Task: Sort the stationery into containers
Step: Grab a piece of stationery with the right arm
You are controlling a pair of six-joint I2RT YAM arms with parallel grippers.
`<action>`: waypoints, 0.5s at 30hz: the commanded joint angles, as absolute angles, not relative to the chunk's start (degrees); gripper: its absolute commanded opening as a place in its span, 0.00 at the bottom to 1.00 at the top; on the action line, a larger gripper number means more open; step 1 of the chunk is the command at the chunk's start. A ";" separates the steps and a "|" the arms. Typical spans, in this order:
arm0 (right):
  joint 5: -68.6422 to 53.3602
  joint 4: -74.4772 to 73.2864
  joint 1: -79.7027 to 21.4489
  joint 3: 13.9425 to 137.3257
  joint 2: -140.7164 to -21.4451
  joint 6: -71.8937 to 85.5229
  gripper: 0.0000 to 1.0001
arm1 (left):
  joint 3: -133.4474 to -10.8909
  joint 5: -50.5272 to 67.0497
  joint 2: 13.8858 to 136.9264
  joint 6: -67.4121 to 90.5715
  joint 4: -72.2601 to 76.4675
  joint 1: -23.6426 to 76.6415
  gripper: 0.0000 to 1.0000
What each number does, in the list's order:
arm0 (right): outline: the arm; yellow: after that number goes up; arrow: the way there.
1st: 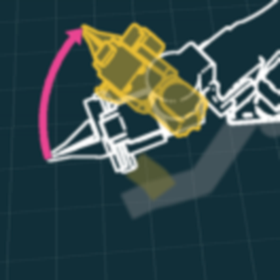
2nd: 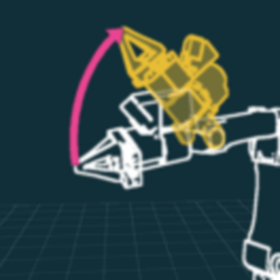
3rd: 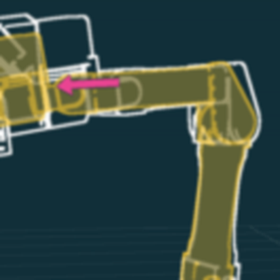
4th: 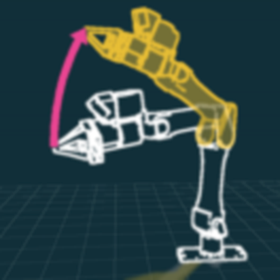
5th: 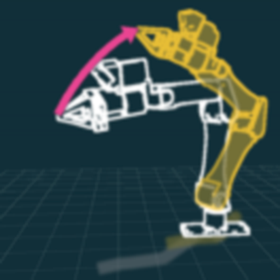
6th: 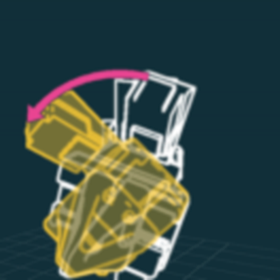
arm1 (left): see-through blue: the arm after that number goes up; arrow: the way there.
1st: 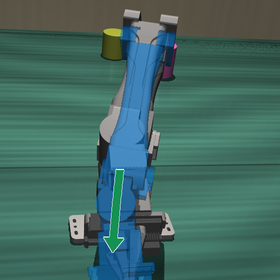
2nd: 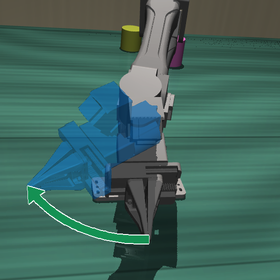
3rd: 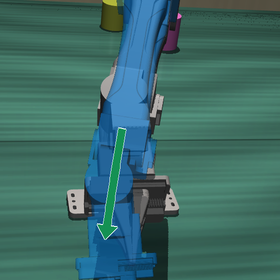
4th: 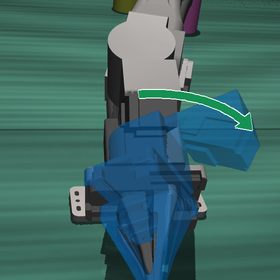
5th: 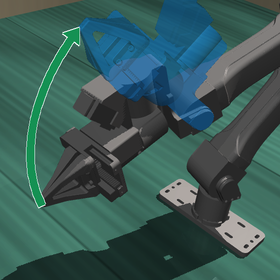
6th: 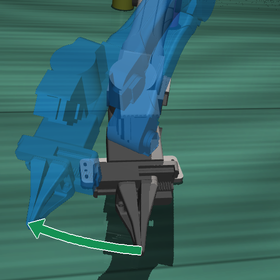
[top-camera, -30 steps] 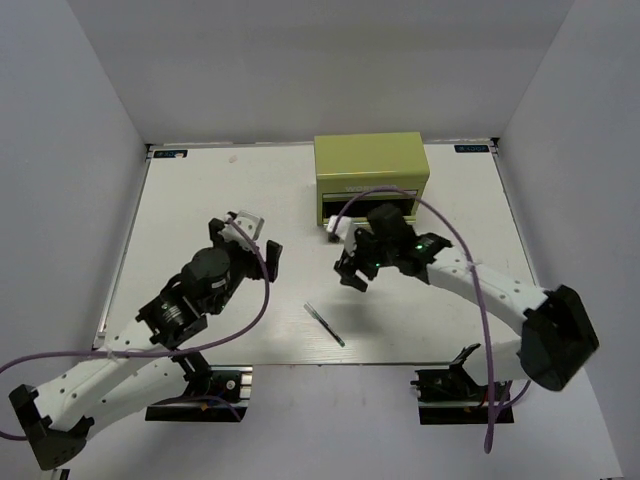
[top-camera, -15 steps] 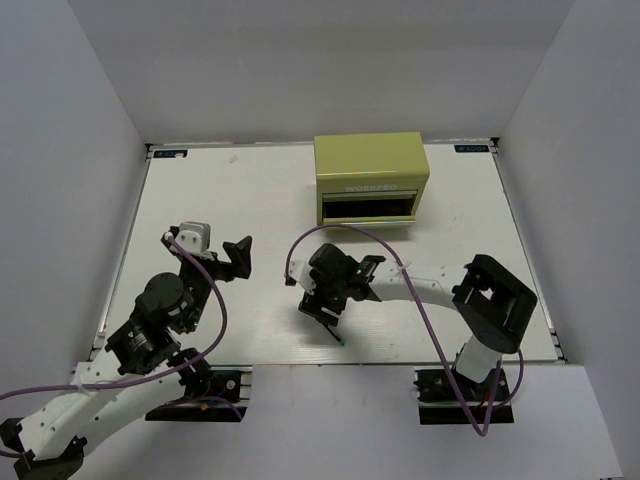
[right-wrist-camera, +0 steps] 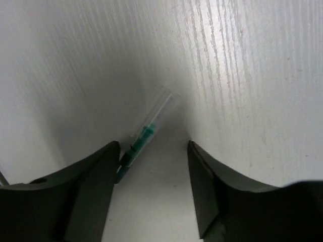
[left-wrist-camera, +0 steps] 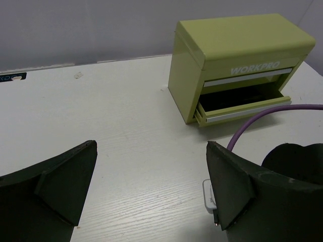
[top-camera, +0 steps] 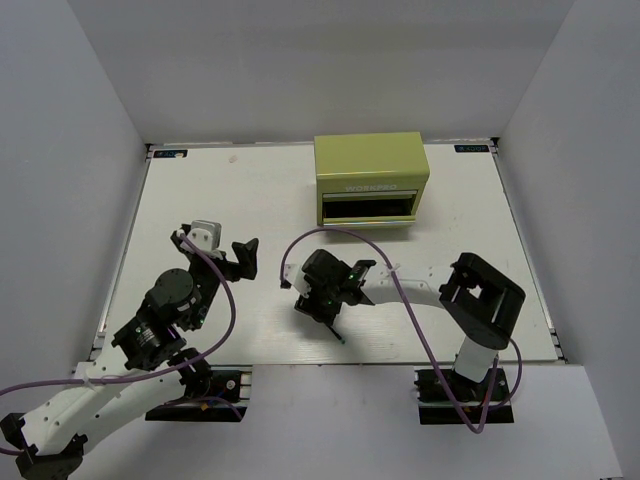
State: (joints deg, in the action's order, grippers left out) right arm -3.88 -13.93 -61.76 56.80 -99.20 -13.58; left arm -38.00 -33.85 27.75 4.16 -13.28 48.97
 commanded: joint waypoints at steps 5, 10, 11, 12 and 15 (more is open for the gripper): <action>-1.40 -14.15 -61.26 55.63 -101.60 -15.55 0.25 | -37.97 -31.20 27.16 4.39 -12.66 48.87 1.00; -0.36 -16.08 -60.65 54.76 -101.34 -18.36 0.04 | -37.97 -30.67 26.54 3.87 -12.66 48.87 1.00; 2.69 -15.91 -60.56 54.41 -101.16 -19.07 0.02 | -37.45 -30.67 25.93 3.87 -12.66 48.87 1.00; 3.77 -15.65 -60.30 54.32 -99.94 -19.86 0.00 | -37.44 -30.15 25.93 3.87 -12.13 48.87 1.00; 9.57 -13.11 -59.16 52.56 -96.44 -22.49 0.00 | -37.44 -30.15 25.40 3.87 -12.13 48.87 1.00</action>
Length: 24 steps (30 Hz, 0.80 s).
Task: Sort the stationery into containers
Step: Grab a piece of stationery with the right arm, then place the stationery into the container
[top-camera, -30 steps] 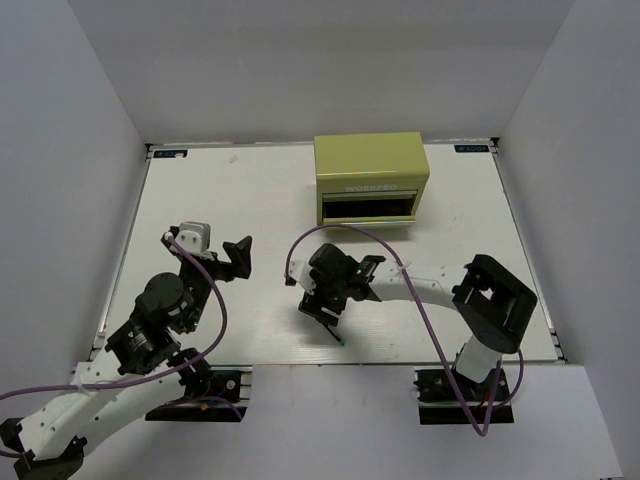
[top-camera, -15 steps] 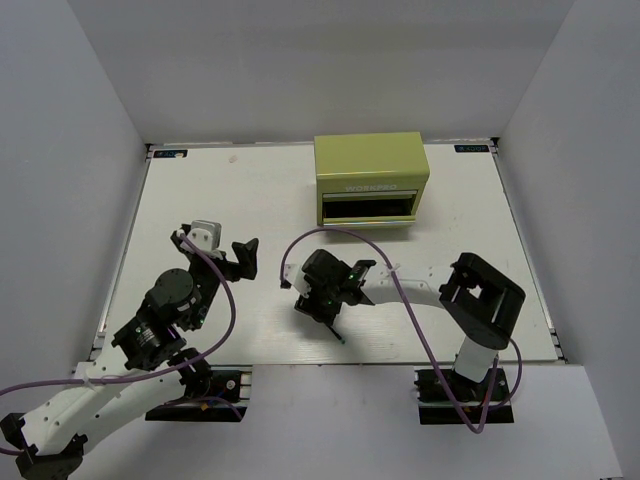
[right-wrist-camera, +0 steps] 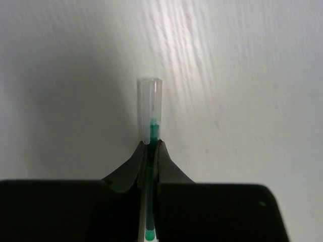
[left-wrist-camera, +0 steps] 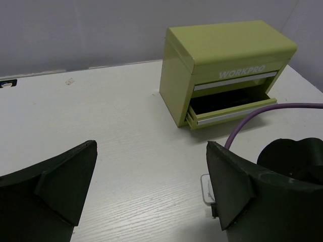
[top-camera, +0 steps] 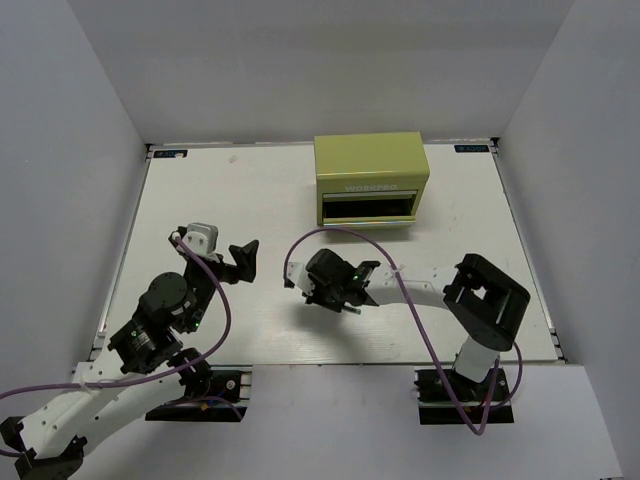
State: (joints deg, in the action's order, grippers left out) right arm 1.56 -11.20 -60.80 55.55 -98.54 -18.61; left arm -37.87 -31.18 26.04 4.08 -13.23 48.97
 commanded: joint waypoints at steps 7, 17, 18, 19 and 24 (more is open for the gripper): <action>19.34 -5.02 -52.40 52.20 -80.54 -35.93 0.00 | -37.44 -28.56 25.40 3.87 -12.13 48.87 1.00; 8.55 3.85 -43.52 52.03 -77.96 -56.42 0.00 | -36.91 -27.42 25.40 2.81 -11.61 48.87 1.00; 7.48 4.30 -42.98 52.21 -78.13 -58.34 0.00 | -36.91 -26.90 25.40 2.81 -11.60 48.87 1.00; 6.34 4.57 -42.28 52.47 -78.31 -60.45 0.00 | -36.91 -26.89 25.40 2.29 -11.60 48.87 1.00; -3.25 6.59 -38.24 53.70 -80.24 -67.84 0.00 | -36.39 -26.89 25.40 2.29 -11.60 48.87 1.00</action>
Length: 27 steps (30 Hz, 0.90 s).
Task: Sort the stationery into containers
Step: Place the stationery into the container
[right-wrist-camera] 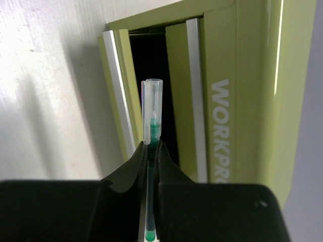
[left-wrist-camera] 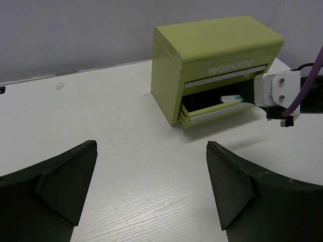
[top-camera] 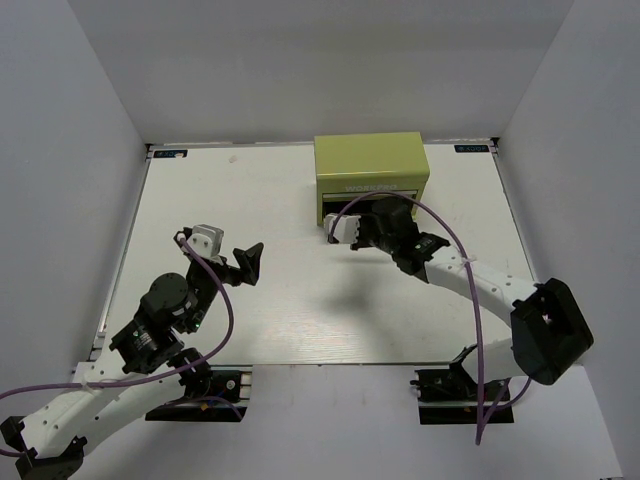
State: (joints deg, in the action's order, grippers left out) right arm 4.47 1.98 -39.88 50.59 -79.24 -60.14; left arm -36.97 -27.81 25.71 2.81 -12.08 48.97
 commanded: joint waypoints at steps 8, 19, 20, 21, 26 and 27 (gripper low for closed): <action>-8.25 6.59 -34.98 58.00 -87.62 -74.88 0.00 | -36.39 -26.37 25.40 1.76 -11.60 48.87 1.00; -6.15 13.80 -31.91 59.59 -96.15 -75.50 0.10 | -36.39 -26.37 25.40 1.76 -11.07 48.87 1.00; -5.98 13.80 -31.90 59.68 -96.15 -75.50 0.17 | -36.39 -26.37 25.92 1.76 -11.07 48.87 1.00; -5.45 13.80 -31.90 59.59 -96.41 -75.59 0.24 | -36.39 -26.37 25.93 1.76 -11.07 48.87 1.00; -4.48 13.80 -31.90 58.80 -95.81 -74.80 0.53 | -36.39 -26.37 25.93 1.76 -11.07 48.87 1.00; -4.92 13.10 -31.90 58.89 -95.19 -74.45 0.55 | -36.39 -26.37 25.93 1.76 -11.07 48.87 1.00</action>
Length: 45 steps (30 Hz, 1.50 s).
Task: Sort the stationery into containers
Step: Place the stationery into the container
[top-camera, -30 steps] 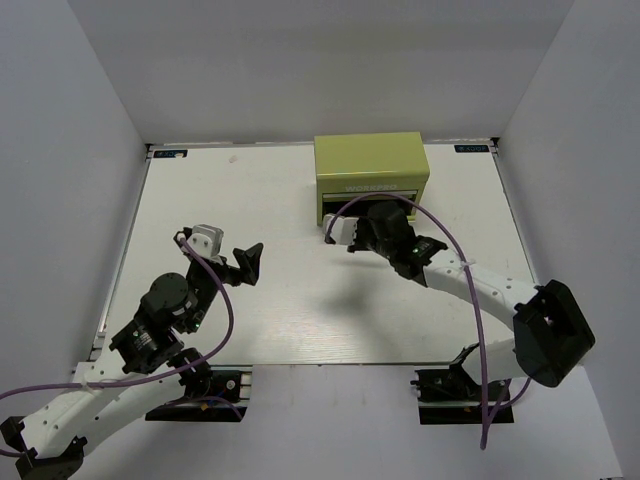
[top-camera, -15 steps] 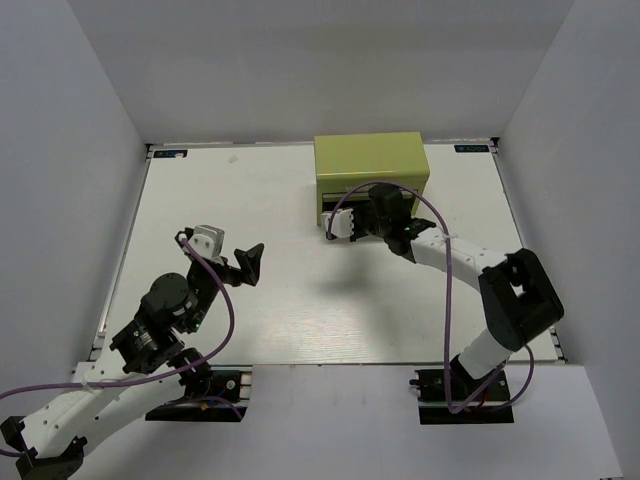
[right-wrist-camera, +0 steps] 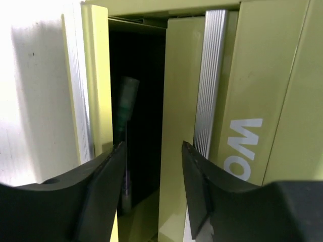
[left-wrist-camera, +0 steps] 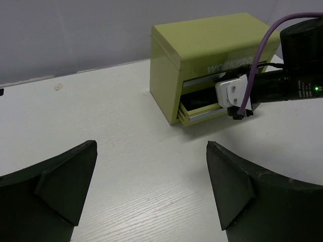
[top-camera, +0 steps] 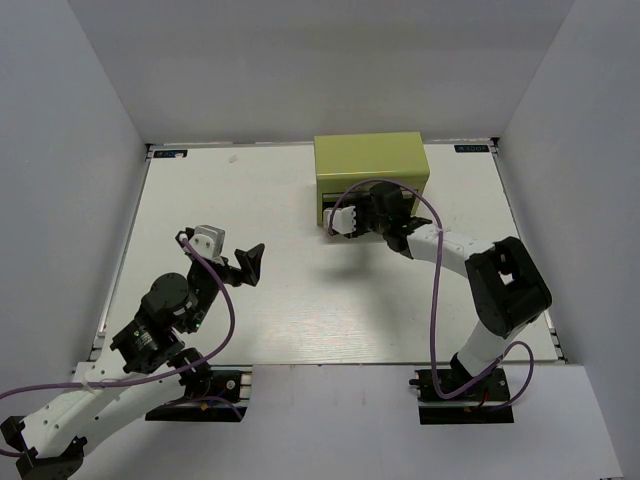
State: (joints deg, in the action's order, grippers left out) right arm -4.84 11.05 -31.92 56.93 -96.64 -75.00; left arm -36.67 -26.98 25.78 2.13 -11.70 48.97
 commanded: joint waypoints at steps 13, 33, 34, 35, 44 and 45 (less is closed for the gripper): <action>-16.16 -5.78 -31.81 60.20 -86.13 -70.40 0.00 | -36.39 -26.37 25.93 1.76 -11.07 48.87 1.00; -2.12 -4.77 -31.90 67.94 -104.23 -68.73 0.00 | -36.39 -25.84 25.93 1.76 -11.07 48.87 1.00; -0.28 -3.18 -31.99 67.50 -104.67 -67.77 0.00 | -36.39 -25.84 25.93 1.24 -11.07 48.87 1.00; 1.65 -1.86 -31.91 67.06 -104.76 -67.42 0.00 | -36.39 -25.84 25.93 1.23 -11.07 48.87 1.00; 10.19 10.37 -31.91 66.62 -107.13 -66.18 0.00 | -36.39 -25.84 25.93 1.23 -11.07 48.87 1.00; 10.72 11.24 -31.90 66.71 -107.14 -66.09 0.00 | -36.39 -25.84 25.93 1.23 -11.07 48.87 1.00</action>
